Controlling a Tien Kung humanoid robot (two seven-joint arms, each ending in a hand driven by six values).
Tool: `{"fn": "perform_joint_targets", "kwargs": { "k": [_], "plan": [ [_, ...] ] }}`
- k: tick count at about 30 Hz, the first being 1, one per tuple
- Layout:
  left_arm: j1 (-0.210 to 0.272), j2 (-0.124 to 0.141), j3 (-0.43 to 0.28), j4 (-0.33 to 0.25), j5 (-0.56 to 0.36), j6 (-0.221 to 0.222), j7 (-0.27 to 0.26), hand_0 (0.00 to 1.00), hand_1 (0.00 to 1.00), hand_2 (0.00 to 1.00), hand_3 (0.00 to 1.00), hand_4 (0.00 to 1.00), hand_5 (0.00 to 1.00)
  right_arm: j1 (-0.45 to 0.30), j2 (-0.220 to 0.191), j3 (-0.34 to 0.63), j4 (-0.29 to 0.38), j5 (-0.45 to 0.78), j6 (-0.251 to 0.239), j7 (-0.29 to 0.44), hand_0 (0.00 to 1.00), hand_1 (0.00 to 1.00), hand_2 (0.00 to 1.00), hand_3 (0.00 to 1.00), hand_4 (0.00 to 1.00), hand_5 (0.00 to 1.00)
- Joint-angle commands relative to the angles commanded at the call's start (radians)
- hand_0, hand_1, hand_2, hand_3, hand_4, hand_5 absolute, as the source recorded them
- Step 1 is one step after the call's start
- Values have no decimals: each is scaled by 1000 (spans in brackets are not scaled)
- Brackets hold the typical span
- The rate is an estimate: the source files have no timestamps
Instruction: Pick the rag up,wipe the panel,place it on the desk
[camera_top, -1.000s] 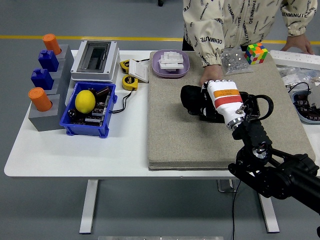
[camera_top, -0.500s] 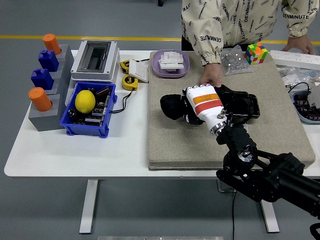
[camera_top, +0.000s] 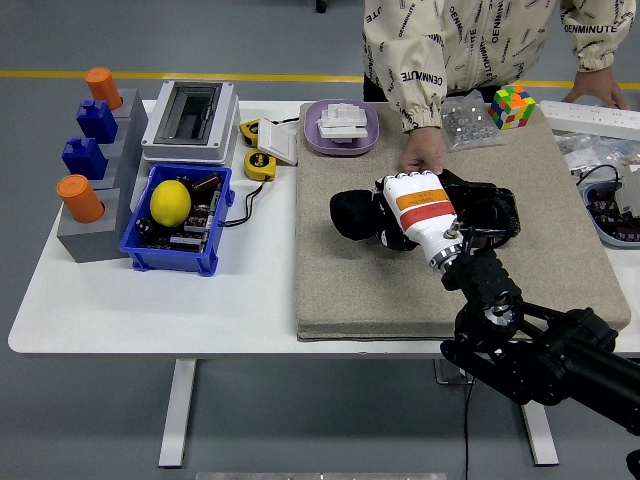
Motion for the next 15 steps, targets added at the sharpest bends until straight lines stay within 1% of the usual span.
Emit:
{"fn": "perform_joint_targets", "kwargs": {
  "k": [10, 15],
  "plan": [
    [-1, -2, -7, 0, 2, 0, 0, 604, 636, 637, 562, 632, 449, -10, -39, 31, 1, -5, 2, 1, 278, 358, 373, 376, 913, 86],
    [-2, -3, -12, -1, 3, 0, 0, 604, 636, 637, 562, 632, 449, -22, -75, 51, 0, -7, 4, 1, 278, 358, 373, 376, 913, 86]
  ]
}}
